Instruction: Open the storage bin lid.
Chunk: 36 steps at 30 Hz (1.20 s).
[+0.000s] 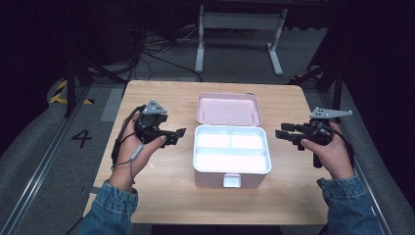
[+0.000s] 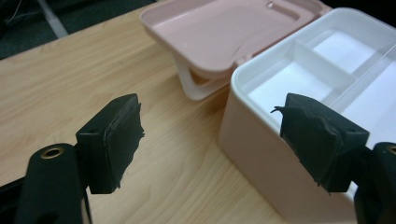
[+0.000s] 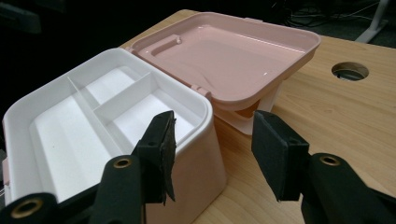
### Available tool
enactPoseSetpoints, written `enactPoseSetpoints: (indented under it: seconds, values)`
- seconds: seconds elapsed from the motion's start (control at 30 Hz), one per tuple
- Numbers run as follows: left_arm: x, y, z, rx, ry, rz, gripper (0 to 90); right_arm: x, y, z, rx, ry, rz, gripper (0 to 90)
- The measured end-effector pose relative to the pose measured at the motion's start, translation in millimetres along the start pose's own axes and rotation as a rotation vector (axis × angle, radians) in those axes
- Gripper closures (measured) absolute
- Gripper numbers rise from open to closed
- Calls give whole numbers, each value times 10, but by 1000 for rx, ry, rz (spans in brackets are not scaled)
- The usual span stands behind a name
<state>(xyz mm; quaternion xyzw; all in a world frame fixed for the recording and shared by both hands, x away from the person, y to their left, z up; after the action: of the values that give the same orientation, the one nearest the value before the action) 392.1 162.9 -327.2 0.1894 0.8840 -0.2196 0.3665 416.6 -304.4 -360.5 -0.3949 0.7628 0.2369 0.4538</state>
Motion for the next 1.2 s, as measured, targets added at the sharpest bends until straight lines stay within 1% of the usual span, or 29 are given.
enactPoseSetpoints:
  seconds: [0.03,0.07,0.1,0.13,0.17,0.2,0.27,0.33,0.4,0.5,0.53,0.57,0.6,0.63,0.67,0.7,0.73,0.77,0.8,0.83,0.87,0.9,0.93,0.97,1.07,1.13,1.17,1.2]
  values:
    - [99,58,-30,-12,9,-14,212,3,-13,8,-2,8,3,505]
    - [99,58,-30,-12,9,-14,212,3,-13,8,-2,8,3,505]
    - [194,126,-49,-21,17,-33,212,14,-32,20,2,25,5,504]
    - [194,126,-49,-21,17,-33,214,17,-38,22,3,28,7,502]
    - [249,165,-59,-31,15,-39,214,17,-38,22,3,28,7,502]
    - [332,211,-75,-42,14,-44,221,24,-53,28,6,40,9,500]
    - [362,225,-83,-41,22,-50,220,27,-59,30,11,44,7,498]
    - [454,268,-90,-50,33,-60,220,40,-69,37,25,60,5,496]
    - [523,307,-86,-61,39,-69,219,54,-71,45,25,69,8,489]
    - [606,384,-60,-97,69,-66,218,87,-74,58,32,90,3,479]
    - [638,398,-47,-114,77,-72,217,94,-76,60,34,96,1,479]
    - [658,419,-39,-129,89,-65,216,105,-77,62,36,103,1,480]
    - [699,451,-14,-140,105,-70,216,113,-79,62,35,111,2,482]
    - [739,470,4,-141,122,-82,217,127,-82,62,42,120,6,482]
    - [770,501,22,-149,135,-71,223,141,-87,59,48,131,7,482]
    - [799,517,36,-153,152,-74,226,158,-98,58,56,140,3,482]
    - [832,546,57,-163,173,-69,224,171,-104,56,58,146,3,482]
    - [869,580,77,-173,200,-69,223,187,-111,53,61,156,8,482]
    - [896,605,95,-175,209,-70,222,210,-123,51,65,166,9,481]
    - [922,622,109,-173,223,-85,220,227,-128,51,65,173,16,482]
    - [941,640,123,-177,231,-91,217,243,-134,54,65,180,18,481]
    - [958,651,136,-185,240,-92,215,258,-138,60,61,187,19,481]
    - [977,665,153,-188,258,-91,215,270,-141,67,59,193,23,481]
    - [989,671,163,-191,274,-89,212,283,-144,75,56,201,22,481]
    - [1038,688,198,-195,346,-72,206,303,-146,97,46,210,28,480]
    - [1065,694,222,-197,372,-58,203,316,-148,110,44,217,27,478]
    - [1075,684,226,-195,380,-71,197,324,-148,120,42,221,28,476]
    - [1075,690,237,-184,382,-53,192,328,-149,125,41,221,27,473]
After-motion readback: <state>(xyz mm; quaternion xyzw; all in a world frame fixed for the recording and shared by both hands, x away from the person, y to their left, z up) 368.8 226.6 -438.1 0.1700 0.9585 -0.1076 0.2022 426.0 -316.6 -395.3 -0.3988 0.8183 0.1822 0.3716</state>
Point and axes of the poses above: each handheld gripper's, and its own axes: z roughly forward along the jaws, x roughly out of its underside, y roughly to its left, the point moved 1 cm from there along z, roughly forward along the jaws, and after that the axes turned 15 degrees about -z, right-handed, at the moved point
